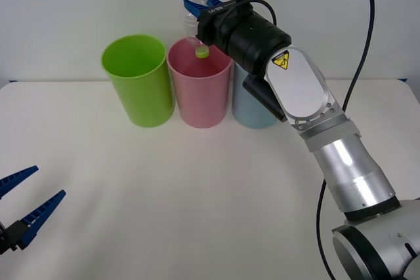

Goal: Put cans in the blue bin and PET bottles in the pink bin and trash in the green bin.

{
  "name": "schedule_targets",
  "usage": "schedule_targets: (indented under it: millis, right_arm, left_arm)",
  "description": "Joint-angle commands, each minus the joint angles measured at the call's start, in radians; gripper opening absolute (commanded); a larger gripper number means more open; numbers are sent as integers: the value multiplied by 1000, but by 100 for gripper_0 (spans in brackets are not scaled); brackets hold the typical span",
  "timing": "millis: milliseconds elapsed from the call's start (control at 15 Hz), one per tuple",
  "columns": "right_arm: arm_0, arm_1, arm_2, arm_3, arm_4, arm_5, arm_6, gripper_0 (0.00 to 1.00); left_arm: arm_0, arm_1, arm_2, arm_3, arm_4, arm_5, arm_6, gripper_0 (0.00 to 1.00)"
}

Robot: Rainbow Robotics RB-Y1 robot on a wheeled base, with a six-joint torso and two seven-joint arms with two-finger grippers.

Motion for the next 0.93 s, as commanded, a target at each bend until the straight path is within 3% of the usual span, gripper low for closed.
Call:
schedule_targets:
  millis: [67,667,933]
  right_arm:
    - [0,-1,0,0,2,3,9,79]
    - [0,-13,0,0,-9,3,32,84]
    - [-1,-28,0,-9,-58,-19,38,85]
  left_arm:
    - [0,0,0,0,0,0,0,100]
    - [0,0,0,0,0,0,0,100]
    - [0,0,0,0,0,0,0,100]
